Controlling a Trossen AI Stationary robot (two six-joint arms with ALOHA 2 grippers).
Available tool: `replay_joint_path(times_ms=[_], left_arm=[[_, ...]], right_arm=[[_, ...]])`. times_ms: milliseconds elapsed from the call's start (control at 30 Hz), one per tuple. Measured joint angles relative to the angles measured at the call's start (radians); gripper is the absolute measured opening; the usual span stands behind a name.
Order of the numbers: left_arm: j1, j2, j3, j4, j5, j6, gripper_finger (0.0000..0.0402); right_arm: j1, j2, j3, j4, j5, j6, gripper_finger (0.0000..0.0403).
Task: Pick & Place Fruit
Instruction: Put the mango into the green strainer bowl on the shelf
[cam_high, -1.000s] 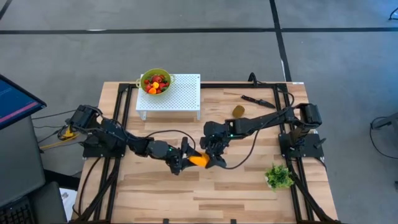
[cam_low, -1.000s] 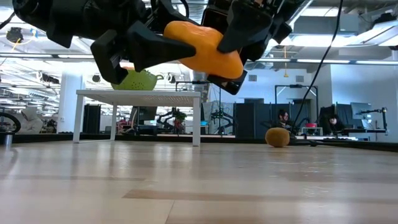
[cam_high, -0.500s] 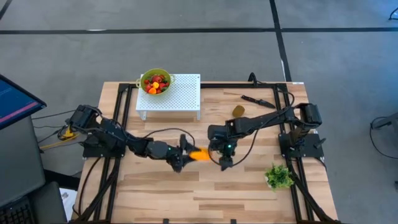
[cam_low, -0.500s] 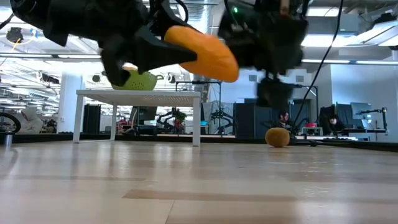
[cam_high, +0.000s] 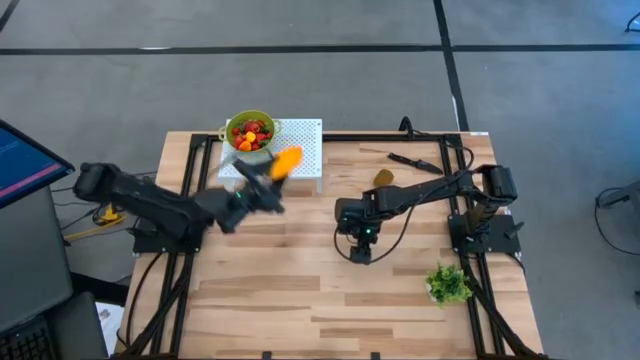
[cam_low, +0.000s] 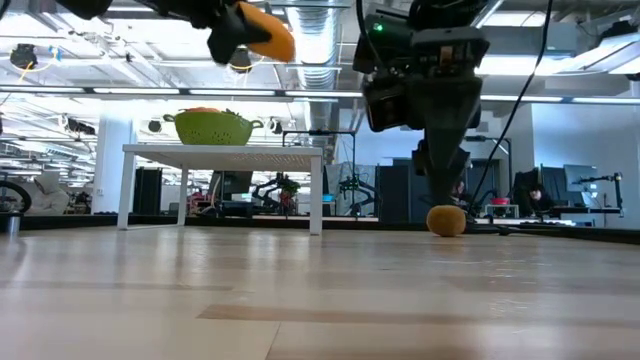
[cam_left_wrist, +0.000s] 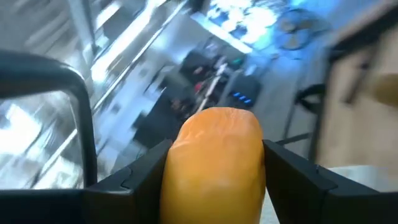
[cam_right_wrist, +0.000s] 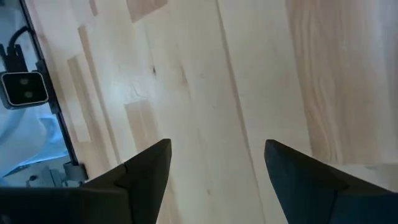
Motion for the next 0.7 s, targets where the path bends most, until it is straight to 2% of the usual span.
replay_joint_path(times_ms=[133, 267, 467, 700], left_arm=[[0.122, -0.118, 0.000, -0.040, -0.004, -0.060, 0.0221], [0.253, -0.174, 0.000, -0.153, -0.008, -0.111, 0.0221], [0.430, -0.181, 0.000, -0.261, -0.011, -0.165, 0.0222], [0.535, -0.179, 0.000, -0.425, 0.023, -0.402, 0.0221]], right_arm=[[0.001, 0.000, 0.000, 0.015, 0.000, 0.000, 0.0253], [0.001, 0.000, 0.000, 0.026, 0.000, -0.001, 0.0253], [0.001, 0.000, 0.000, 0.027, 0.000, -0.004, 0.0253], [0.001, 0.000, 0.000, 0.051, 0.000, -0.020, 0.0253]])
